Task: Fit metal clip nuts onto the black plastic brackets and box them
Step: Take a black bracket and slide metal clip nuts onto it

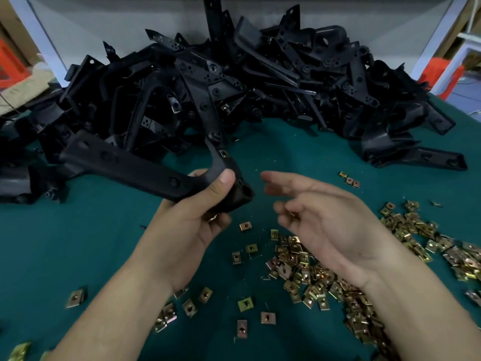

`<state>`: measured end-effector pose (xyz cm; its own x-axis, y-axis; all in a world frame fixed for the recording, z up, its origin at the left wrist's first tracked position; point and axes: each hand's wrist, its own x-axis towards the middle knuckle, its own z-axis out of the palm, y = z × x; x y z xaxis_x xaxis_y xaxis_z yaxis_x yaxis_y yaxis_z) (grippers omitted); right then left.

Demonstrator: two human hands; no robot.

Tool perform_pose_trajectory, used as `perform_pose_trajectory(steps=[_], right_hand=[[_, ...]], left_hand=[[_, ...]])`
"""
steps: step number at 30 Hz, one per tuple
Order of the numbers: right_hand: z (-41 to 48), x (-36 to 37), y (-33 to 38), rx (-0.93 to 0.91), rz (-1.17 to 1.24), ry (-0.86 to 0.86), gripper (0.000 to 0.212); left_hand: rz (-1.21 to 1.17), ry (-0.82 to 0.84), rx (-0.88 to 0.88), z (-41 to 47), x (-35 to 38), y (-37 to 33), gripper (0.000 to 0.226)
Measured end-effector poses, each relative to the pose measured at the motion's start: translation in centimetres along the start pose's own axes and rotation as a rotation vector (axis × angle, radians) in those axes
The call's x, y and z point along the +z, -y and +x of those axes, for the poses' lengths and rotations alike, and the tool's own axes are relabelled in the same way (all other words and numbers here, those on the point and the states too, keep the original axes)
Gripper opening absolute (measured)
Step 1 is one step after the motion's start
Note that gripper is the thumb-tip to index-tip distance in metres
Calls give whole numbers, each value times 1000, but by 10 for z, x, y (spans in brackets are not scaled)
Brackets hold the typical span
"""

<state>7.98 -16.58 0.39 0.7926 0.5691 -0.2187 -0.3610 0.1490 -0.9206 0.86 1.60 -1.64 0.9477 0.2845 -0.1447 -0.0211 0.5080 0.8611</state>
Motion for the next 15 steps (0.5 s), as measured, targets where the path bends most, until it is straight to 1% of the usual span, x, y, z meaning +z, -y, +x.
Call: perform_pose_trajectory(steps=[3,5,8,9,13,14,15], right_hand=[[1,2,-5,38,65,-37,49],[1,5,-6,49,122,-49,47],[0,6,-5,27,154,-53,34],[0,6,-5,23,157,-63,28],[-1,3,-5,35,65,-101,13],[-1,3,-5,34,25,-98,13],[-2,3,-4,32,-15,-92,17]], left_hand=[[-20,14,-30,4,-2,2,34],[-14,14,-58,5,-3,4,34],[-4,61,-85,6,-5,4,42],[-4,76,-92,6,-6,4,41],[-52,134,-154,4,-6,0,30],[-78,147,-179,3,-6,-1,27],[-90,157,-198,3,-6,-2,26]])
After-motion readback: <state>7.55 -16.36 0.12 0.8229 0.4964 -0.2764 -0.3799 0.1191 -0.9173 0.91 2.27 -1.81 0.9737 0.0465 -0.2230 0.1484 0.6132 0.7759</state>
